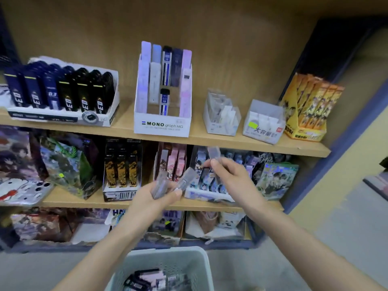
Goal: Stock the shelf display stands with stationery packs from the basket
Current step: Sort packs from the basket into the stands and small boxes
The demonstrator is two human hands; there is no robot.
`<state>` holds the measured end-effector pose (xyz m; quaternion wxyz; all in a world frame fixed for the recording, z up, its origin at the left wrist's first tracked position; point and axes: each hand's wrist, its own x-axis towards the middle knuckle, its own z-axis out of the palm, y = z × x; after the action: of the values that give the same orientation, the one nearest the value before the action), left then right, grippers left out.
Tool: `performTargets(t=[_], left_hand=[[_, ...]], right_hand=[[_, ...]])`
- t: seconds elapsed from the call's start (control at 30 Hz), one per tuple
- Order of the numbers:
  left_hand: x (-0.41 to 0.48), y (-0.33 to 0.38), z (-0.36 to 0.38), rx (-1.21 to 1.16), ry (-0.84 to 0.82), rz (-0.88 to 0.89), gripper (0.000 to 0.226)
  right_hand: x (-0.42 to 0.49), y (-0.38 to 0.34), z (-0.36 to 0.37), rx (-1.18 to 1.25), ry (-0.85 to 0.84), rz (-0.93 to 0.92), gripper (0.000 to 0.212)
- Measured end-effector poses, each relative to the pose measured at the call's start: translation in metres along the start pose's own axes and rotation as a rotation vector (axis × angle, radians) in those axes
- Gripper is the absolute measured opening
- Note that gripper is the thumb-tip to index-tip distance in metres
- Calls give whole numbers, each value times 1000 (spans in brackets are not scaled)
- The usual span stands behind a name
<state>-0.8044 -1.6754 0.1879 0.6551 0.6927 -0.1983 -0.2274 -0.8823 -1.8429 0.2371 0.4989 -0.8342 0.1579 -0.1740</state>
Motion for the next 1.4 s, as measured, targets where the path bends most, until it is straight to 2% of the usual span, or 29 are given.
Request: performTargets(t=[0.1,0.17,0.3,0.37,0.43,0.53,0.7,0.8,0.93,1.03,1.2,1.4], left_hand=[[12,17,-4,-82,7,26,6],[22,24,-4,-130,-1,45,8],[40,35,2,-184,-8,87,9],[47,40,5,-218,-13,102,12],[54,42,8,-240,-8,111,15],[60,41,10,-231,1,111,14],[66,43,10,-281,-2,103,11],[69,43,11,-307,0,91,7],[72,40,11,-305,4,89,6],[75,38,12,-325,22,81,5],[75,34,14,-325,9,76,6],[75,32,16,-326,-2,70,9]], right_hand=[[20,-28,-19,-71,55,-84,30],[38,-45,-31,-88,126,-123,25],[80,-66,-55,-205,355,-308,4],[99,-68,-65,-307,492,-342,5],[118,-66,-73,-375,556,-323,7],[143,-58,-75,-472,496,-254,4],[159,-49,-70,-540,306,-167,20],[163,-47,-69,-600,242,-185,24],[168,-50,-69,-719,154,-235,19],[172,-53,-70,-734,160,-251,23],[177,-50,-73,-753,271,-280,11],[178,-48,-75,-743,261,-305,10]])
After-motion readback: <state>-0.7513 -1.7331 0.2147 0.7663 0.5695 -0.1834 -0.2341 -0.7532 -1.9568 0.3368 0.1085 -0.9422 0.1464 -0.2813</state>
